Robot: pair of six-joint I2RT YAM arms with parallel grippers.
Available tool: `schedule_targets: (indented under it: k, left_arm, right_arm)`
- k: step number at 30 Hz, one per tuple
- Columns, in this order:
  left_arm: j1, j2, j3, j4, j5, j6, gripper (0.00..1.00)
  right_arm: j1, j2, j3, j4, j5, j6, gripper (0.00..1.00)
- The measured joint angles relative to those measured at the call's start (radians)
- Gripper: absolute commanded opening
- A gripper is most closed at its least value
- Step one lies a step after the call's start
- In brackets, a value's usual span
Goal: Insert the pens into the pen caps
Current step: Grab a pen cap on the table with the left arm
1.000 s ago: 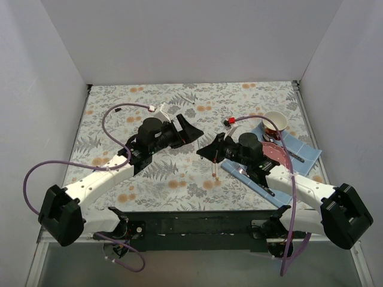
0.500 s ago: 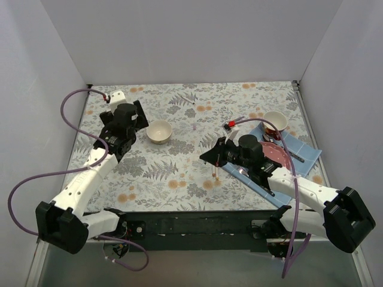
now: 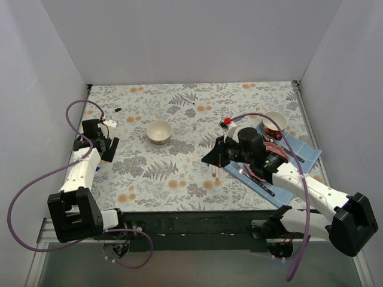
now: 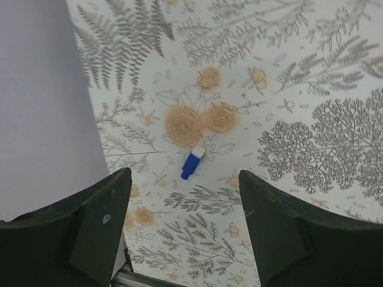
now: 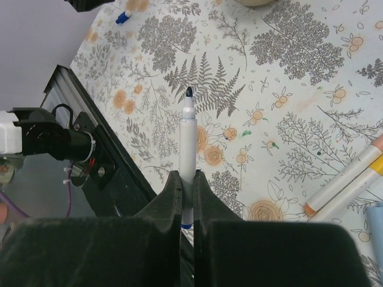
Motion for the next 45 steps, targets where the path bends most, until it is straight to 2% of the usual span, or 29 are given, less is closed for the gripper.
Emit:
schedule_targets:
  k: [4, 8, 11, 14, 22, 30, 45]
  left_arm:
    - [0.032, 0.021, -0.094, -0.002, 0.101, 0.069, 0.61]
    - [0.068, 0.101, -0.102, 0.003, 0.18, 0.09, 0.55]
    - [0.118, 0.198, -0.051, -0.001, 0.223, 0.096, 0.56]
    - [0.158, 0.232, -0.029, 0.014, 0.251, 0.109, 0.57]
    - [0.196, 0.224, -0.04, 0.042, 0.274, 0.173, 0.59]
    - [0.203, 0.157, -0.121, 0.078, 0.285, 0.208, 0.59]
    - [0.23, 0.153, -0.157, 0.143, 0.243, 0.193, 0.56]
  right_arm:
    - [0.0, 0.018, 0.066, -0.081, -0.026, -0.018, 0.01]
    - [0.0, 0.018, 0.096, -0.101, -0.047, -0.021, 0.01]
    - [0.0, 0.016, 0.097, -0.119, -0.054, -0.021, 0.01]
    - [0.0, 0.009, 0.103, -0.164, -0.058, -0.021, 0.01]
    - [0.008, 0.011, 0.161, -0.24, -0.069, -0.031, 0.01]
    - [0.013, 0.02, 0.182, -0.282, -0.066, -0.049, 0.01]
    - [0.066, 0.059, 0.302, -0.377, 0.004, -0.111, 0.01]
